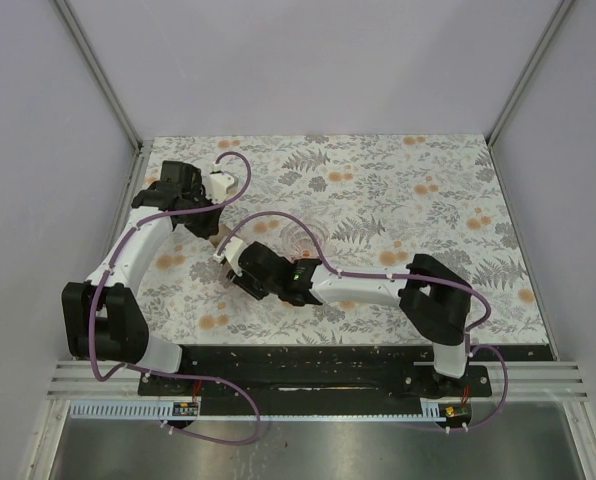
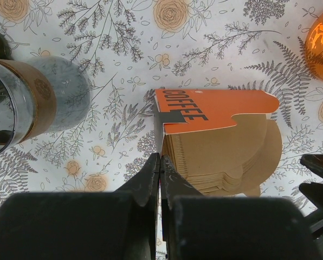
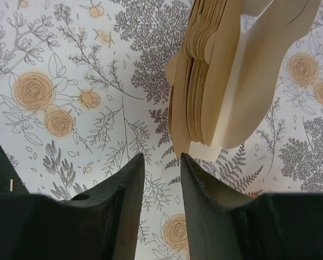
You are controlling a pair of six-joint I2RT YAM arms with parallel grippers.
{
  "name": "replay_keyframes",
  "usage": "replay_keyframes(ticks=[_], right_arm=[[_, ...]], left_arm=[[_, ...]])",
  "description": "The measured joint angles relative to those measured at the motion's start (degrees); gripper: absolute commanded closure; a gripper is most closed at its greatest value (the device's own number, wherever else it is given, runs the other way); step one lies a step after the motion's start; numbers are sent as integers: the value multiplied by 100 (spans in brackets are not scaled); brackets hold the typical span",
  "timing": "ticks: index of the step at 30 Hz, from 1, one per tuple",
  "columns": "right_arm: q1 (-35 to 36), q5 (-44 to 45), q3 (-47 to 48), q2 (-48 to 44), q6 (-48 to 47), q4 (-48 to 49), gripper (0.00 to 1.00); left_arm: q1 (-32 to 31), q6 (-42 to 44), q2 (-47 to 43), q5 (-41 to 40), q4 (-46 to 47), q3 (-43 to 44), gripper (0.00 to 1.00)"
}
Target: Place the coffee filter in the dripper
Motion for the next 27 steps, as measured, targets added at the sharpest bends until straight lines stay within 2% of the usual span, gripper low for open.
replay_keyframes(ticks=[5,12,15,18,25,27], right_arm=[[0,127,57,243,24,-46,63],[4,426,138,479,42,-48,76],[2,507,142,520,42,-48,85],[2,557,151,551,50,-61,100],[4,570,149,553,87,-90,99],[4,570,149,553,107,-87,83]], left_arm=[[0,0,0,0,22,-7,100],[0,0,0,0,26,-22,100],[0,0,0,0,24,-22,100],[0,0,0,0,24,-22,100],[0,-4,0,-2,24,-22,100],[0,-9,0,-2,24,-22,100]])
